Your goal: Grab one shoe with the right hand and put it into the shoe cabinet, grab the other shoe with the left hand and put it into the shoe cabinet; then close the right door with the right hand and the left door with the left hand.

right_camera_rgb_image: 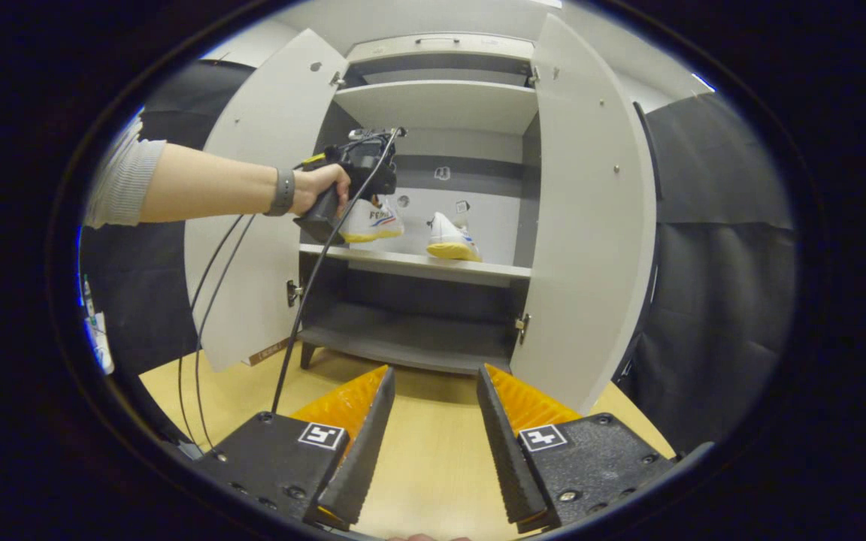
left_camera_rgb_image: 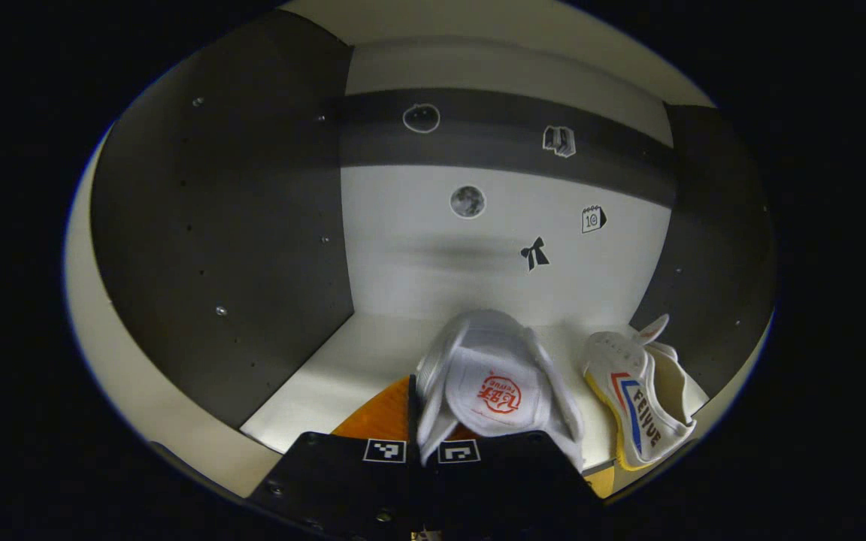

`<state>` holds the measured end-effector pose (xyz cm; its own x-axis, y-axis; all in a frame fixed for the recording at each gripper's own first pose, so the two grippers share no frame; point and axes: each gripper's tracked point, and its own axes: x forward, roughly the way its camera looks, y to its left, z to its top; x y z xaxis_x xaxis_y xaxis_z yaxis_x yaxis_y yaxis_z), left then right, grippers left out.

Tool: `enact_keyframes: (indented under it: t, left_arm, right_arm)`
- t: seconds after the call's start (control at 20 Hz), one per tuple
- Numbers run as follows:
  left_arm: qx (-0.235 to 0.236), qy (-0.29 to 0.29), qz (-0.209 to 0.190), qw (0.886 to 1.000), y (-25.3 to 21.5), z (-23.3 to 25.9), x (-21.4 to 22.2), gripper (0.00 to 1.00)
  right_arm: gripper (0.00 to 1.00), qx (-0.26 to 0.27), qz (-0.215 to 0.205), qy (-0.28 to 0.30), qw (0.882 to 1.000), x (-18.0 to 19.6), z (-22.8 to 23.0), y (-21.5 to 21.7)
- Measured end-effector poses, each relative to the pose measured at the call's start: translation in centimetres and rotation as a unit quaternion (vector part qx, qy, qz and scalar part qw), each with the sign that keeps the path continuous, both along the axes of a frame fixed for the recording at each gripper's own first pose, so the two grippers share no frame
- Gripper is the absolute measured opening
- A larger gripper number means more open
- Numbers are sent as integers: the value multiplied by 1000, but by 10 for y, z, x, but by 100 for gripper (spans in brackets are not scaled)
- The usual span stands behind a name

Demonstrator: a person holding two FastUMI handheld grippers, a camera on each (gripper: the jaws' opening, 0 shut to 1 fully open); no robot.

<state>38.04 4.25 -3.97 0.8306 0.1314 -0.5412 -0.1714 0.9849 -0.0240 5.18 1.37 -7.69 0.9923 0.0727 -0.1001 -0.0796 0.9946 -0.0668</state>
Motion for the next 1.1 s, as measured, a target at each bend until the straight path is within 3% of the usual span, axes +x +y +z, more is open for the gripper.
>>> enact_keyframes:
  t: [0.05, 0.1, 0.15, 0.2, 0.25, 0.3, 0.35, 0.4, 0.6, 0.65, 0.7, 0.75, 0.8, 0.85, 0.95, 1.0, 1.1]
  left_arm:
    - [-1, 10, 5, 1000, 2, -7, 6, 12]
    - [4, 18, 5, 1000, 4, -12, 9, 1]
    - [6, 27, 3, 1000, 3, -16, 11, 1]
    - [-2, 34, 1, 999, 1, -17, 13, 12]
    - [-8, 38, 0, 999, 0, -18, 14, 1]
    - [-11, 47, -1, 999, 0, -20, 14, 12]
    - [-13, 56, -4, 998, 0, -23, 12, 1]
    - [-18, 62, -7, 998, -2, -24, 11, 5]
    - [-8, 52, -29, 998, -3, -14, 6, 36]
    - [-4, 54, -31, 998, 0, -13, 2, 51]
    - [7, 54, -29, 998, 6, -8, -4, 41]
    - [11, 49, -33, 998, 8, -5, -7, 57]
    - [10, 45, -40, 998, 7, -1, -12, 54]
    - [6, 41, -47, 998, 5, 5, -19, 64]
    - [-7, 19, -58, 998, -1, 21, -35, 65]
    - [-11, 0, -66, 998, -5, 33, -46, 55]
    - [-7, -53, -76, 996, -6, 64, -69, 55]
  right_arm:
    - [71, 0, -1, -1, 1000, 0, 0, -1]
    - [71, -3, -4, -2, 1000, 1, -1, -3]
    - [71, -7, -8, -2, 1000, 2, -2, -5]
    - [71, -8, -13, 0, 1000, 2, -4, -9]
    - [71, -5, -15, 4, 1000, 4, -7, -11]
    - [72, 1, -15, 10, 1000, 5, -10, -11]
    - [71, 7, -13, 15, 1000, 6, -12, -10]
    - [71, 11, -12, 17, 1000, 8, -13, -10]
    - [71, 4, -9, 13, 1000, 12, -10, -9]
    - [71, 4, -8, 13, 1000, 13, -10, -8]
    - [72, 5, -6, 11, 1000, 13, -8, -7]
    - [72, 6, -4, 9, 1000, 13, -7, -6]
    - [72, 5, -1, 7, 1000, 14, -6, -4]
    - [72, 4, 1, 7, 1000, 14, -6, -3]
    - [70, 2, 3, 6, 1000, 14, -6, -2]
    - [71, 4, 6, 6, 1000, 13, -5, -1]
    - [72, 4, 8, 5, 1000, 10, -5, 0]
